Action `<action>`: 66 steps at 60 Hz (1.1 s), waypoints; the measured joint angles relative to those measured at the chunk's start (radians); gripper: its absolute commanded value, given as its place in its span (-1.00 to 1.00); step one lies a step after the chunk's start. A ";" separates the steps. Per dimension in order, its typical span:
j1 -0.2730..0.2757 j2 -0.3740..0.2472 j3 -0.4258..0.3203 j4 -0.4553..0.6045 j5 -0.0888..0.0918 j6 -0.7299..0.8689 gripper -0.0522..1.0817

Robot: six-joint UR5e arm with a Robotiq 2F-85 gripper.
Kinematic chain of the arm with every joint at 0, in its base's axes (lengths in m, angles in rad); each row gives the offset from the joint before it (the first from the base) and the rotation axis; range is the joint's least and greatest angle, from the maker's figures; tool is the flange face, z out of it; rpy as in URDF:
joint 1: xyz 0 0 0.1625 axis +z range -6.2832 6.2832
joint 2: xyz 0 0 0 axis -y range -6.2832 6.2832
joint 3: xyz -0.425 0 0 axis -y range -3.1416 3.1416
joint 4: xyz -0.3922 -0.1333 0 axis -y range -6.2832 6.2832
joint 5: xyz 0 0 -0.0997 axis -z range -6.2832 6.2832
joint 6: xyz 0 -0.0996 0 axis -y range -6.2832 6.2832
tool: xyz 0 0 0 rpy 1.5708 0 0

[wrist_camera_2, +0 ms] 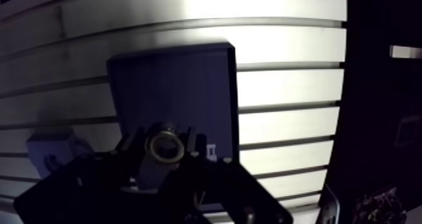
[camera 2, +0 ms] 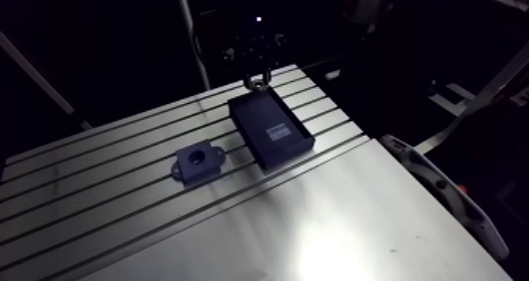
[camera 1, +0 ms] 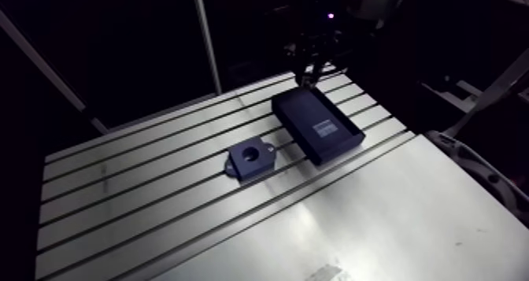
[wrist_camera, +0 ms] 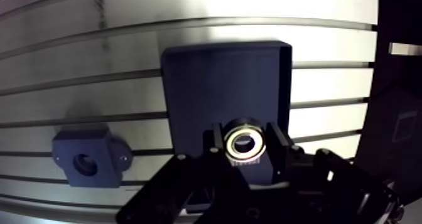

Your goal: Pick up the bearing and press it into the housing until flush.

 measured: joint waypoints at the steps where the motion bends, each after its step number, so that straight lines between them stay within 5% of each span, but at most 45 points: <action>1: 0.001 -0.004 0.002 0.002 0.000 0.005 0.21; 26: 0.096 -0.071 0.021 0.106 -0.001 0.170 0.21; 66: 0.272 -0.147 0.079 0.145 -0.033 0.207 0.21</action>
